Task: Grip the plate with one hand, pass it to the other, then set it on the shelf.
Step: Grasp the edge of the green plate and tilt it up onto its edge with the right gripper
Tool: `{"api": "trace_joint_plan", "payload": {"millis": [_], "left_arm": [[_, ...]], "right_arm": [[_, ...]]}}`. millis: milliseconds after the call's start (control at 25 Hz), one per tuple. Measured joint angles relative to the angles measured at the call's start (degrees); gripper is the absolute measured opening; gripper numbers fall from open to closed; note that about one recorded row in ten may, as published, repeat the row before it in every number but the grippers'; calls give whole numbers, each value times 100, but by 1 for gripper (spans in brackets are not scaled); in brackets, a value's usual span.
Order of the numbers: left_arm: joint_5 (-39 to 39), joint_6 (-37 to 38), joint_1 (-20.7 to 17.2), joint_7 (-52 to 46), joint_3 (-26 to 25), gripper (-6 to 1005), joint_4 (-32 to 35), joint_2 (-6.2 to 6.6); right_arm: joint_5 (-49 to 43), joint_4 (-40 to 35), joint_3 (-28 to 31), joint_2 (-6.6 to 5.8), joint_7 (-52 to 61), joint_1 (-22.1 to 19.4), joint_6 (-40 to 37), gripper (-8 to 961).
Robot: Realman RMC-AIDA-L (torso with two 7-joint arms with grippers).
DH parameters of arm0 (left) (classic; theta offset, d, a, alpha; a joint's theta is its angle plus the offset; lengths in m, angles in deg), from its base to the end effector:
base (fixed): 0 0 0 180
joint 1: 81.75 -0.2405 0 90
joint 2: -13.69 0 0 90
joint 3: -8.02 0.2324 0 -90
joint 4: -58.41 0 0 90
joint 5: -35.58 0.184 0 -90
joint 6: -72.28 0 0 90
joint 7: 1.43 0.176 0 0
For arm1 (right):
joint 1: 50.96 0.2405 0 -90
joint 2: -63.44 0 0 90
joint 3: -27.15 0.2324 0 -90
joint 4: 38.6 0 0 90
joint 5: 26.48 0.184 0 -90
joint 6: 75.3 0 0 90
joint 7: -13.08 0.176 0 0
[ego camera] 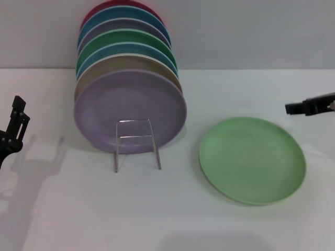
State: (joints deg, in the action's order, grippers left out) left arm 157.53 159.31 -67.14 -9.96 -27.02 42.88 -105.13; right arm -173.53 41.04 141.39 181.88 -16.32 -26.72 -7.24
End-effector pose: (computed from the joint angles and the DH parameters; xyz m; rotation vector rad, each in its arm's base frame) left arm -0.2684 0.2800 0.0244 -1.4879 -0.4355 -0.9520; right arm 0.2369 0.3677 0.0529 -2.0923 1.1200 -0.0163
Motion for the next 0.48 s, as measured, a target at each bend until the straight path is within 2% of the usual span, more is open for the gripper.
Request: {"api": "trace_joint_plan", "payload": {"millis": [280,480], "left_arm": [[-7,55,55,-9,-12,699,-8,-3],[-10,108,110,-12,-4,699,-11,-18]], "right_arm": [[-607,-619,348,-90,298,668,768,567],[-699,-946,385,-144,502,890,914,568]]}}
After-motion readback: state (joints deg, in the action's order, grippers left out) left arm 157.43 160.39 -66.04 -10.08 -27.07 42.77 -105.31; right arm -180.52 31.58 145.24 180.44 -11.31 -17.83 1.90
